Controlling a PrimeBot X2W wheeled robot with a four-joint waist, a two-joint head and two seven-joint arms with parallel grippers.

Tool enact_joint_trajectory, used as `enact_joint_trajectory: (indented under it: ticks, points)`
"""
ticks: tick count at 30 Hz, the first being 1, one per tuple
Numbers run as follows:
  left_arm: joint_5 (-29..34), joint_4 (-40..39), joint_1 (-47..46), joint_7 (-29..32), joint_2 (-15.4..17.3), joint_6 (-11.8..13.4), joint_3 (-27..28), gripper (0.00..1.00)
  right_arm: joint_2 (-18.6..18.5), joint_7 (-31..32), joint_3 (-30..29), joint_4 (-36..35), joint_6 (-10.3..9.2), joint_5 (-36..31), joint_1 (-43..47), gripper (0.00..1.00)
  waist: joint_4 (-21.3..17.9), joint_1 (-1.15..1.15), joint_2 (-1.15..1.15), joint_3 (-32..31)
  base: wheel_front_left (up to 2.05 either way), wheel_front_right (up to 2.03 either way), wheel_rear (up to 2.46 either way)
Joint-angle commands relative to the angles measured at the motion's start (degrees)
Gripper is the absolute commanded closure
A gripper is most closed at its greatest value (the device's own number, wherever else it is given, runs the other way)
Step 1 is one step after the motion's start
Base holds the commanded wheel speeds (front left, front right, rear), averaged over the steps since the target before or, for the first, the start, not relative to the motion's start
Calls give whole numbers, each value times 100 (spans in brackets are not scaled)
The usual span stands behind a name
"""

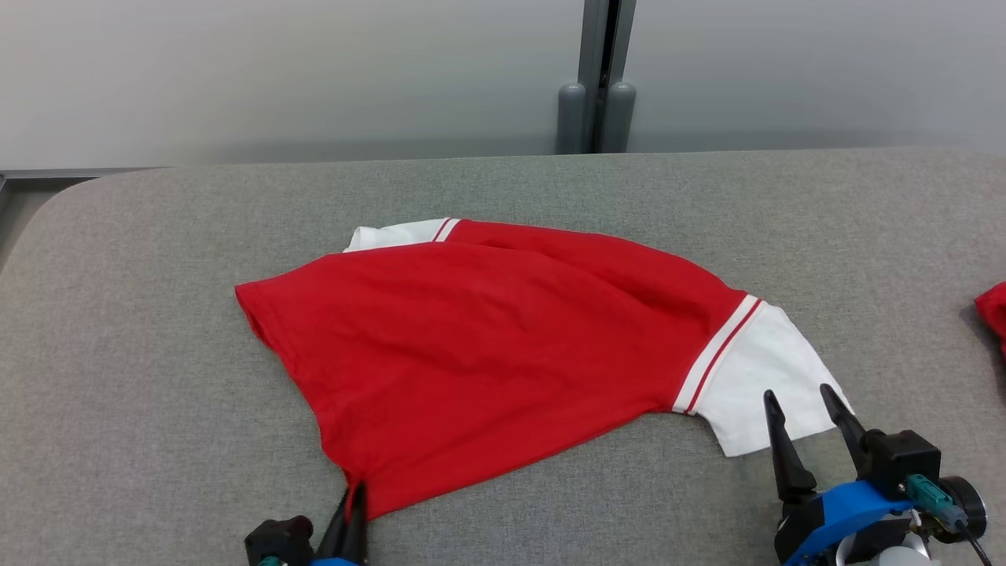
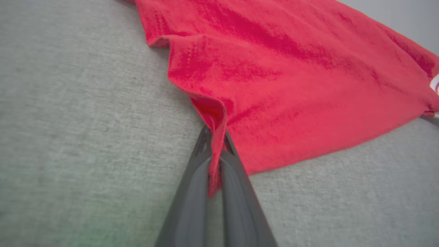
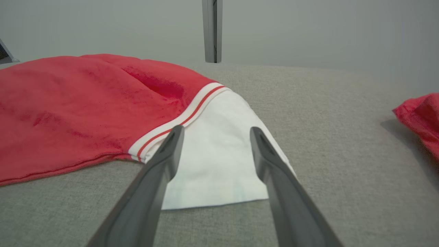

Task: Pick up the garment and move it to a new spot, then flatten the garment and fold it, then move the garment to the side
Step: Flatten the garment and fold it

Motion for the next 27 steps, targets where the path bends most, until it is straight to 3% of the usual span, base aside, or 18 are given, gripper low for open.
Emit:
enact_joint_trajectory:
  ticks: [1,5,9,21,22,23,27]
  points:
    - [238,-85,155,17,97,190,301,100,-39,-18,18,81,0,62,4,0,38,0,0,1,0,0,0]
    - [610,-238,348,18,111,304,820,100,-118,-17,-82,249,-1,99,114,0,99,0,0,26,0,0,0]
    - [833,-309,394,18,100,155,1133,100,-173,-18,-45,465,-1,110,130,0,144,0,0,84,0,0,0]
    - [816,-406,175,18,63,7,1027,100,-130,26,306,1550,1,356,-197,0,192,0,0,277,0,0,0]
    - [807,-417,165,18,62,10,1011,100,-125,42,387,1729,1,406,-208,11,200,0,0,297,0,0,0]
    - [808,-418,174,18,61,14,996,100,-109,51,450,1820,1,485,-240,96,205,0,0,309,0,0,0]
    - [873,-555,111,18,61,22,999,100,-122,29,628,1445,7,1021,-365,100,238,0,0,356,0,0,0]
